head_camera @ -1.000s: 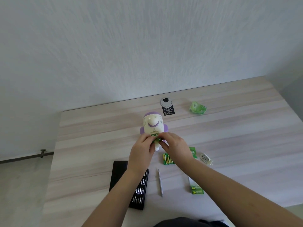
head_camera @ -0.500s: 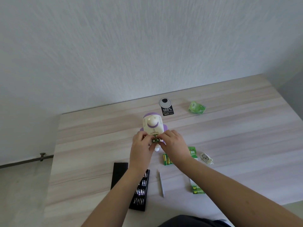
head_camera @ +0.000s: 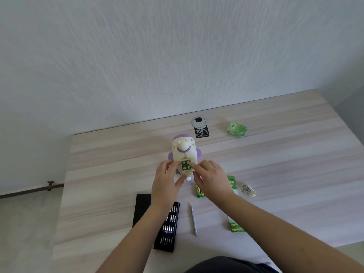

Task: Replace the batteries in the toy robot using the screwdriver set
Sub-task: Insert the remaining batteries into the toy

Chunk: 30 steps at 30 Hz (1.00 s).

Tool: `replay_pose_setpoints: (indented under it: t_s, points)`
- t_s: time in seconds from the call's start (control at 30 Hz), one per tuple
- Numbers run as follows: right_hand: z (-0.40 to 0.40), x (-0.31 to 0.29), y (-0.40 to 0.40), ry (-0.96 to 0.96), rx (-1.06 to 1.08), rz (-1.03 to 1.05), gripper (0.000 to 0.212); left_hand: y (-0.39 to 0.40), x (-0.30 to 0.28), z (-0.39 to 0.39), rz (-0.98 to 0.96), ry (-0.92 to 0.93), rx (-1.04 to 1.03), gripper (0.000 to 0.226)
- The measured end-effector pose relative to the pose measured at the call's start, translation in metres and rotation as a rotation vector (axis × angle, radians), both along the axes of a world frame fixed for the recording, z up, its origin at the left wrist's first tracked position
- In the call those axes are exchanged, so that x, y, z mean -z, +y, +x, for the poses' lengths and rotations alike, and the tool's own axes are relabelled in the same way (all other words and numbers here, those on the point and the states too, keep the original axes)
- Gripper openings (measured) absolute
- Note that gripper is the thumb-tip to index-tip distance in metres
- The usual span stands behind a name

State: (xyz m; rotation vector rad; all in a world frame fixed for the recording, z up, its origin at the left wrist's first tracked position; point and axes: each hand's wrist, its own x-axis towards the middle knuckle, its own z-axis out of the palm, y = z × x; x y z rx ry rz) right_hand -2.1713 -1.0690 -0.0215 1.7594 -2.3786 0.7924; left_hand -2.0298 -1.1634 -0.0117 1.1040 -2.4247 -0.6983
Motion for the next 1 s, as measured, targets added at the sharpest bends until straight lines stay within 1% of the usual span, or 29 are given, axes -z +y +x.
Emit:
replay_pose_setpoints:
  t_s: [0.1,0.23,0.33,0.4,0.47,0.57,0.67,0.8,0.9,1.0]
  points:
    - [0.003,0.002,0.007,0.106,-0.053,0.035,0.03,-0.002,0.001,0.004,0.01,-0.013,0.016,0.049]
    - [0.008,0.001,0.012,0.193,-0.044,0.106,0.047,-0.004,0.001,0.003,0.05,-0.017,0.011,0.053]
    - [0.011,-0.001,0.014,0.249,-0.051,0.174,0.053,-0.006,-0.002,0.001,0.058,-0.013,0.021,0.058]
    - [0.012,-0.004,0.014,0.255,-0.051,0.193,0.052,-0.007,-0.005,0.0,0.062,0.001,0.029,0.064]
    - [0.012,-0.006,0.014,0.219,-0.038,0.176,0.049,-0.01,-0.006,-0.002,0.07,0.006,0.041,0.073]
    - [0.009,-0.007,0.015,0.169,-0.031,0.165,0.048,-0.02,-0.004,-0.004,0.111,-0.023,0.08,0.095]
    - [0.01,-0.006,0.016,0.197,-0.039,0.22,0.051,-0.032,-0.003,-0.006,0.137,-0.068,0.113,0.111]
    - [0.014,-0.007,0.016,0.234,-0.041,0.278,0.056,-0.037,-0.001,-0.008,0.15,-0.121,0.165,0.117]
    - [0.013,-0.007,0.016,0.128,-0.009,0.229,0.054,-0.033,-0.002,-0.007,0.166,-0.114,0.167,0.12]
    - [0.01,-0.011,0.017,-0.082,0.042,0.251,0.053,-0.03,-0.001,-0.005,0.14,-0.15,0.209,0.127]
